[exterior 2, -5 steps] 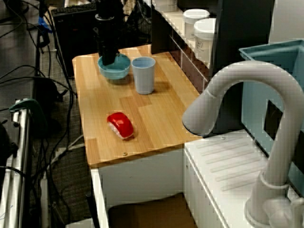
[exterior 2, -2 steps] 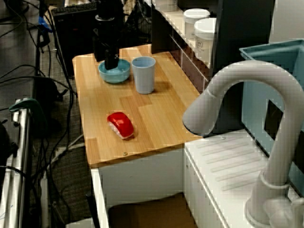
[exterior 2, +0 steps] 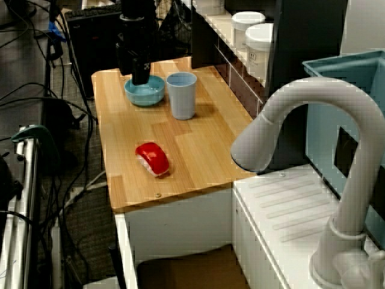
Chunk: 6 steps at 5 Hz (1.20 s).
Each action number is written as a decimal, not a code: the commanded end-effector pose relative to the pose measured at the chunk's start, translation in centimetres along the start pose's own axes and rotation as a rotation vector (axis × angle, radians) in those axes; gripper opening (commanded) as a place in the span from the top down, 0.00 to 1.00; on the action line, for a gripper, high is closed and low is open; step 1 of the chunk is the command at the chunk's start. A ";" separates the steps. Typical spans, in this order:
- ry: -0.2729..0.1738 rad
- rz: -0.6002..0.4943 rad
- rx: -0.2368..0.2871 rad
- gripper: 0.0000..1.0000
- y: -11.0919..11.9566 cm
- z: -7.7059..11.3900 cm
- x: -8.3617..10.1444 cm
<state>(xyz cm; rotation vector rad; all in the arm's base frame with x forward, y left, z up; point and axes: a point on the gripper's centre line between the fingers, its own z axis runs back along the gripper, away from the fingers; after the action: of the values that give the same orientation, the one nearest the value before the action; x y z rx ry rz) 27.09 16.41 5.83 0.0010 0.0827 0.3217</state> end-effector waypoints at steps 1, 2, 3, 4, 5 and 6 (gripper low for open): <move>-0.183 -0.128 0.032 0.00 -3.0 4.1 -0.8; -0.234 -0.280 0.046 0.00 -4.8 4.9 -1.4; -0.254 -0.442 0.052 0.00 -6.5 5.5 -1.8; -0.270 -0.520 0.062 0.00 -7.9 5.5 -2.6; -0.292 -0.679 0.057 0.00 -9.7 5.4 -3.7; -0.296 -0.811 0.030 0.00 -11.1 5.7 -4.6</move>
<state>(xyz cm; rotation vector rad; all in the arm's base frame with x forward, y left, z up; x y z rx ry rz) 28.05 3.89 10.67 0.0224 -0.1608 -0.4758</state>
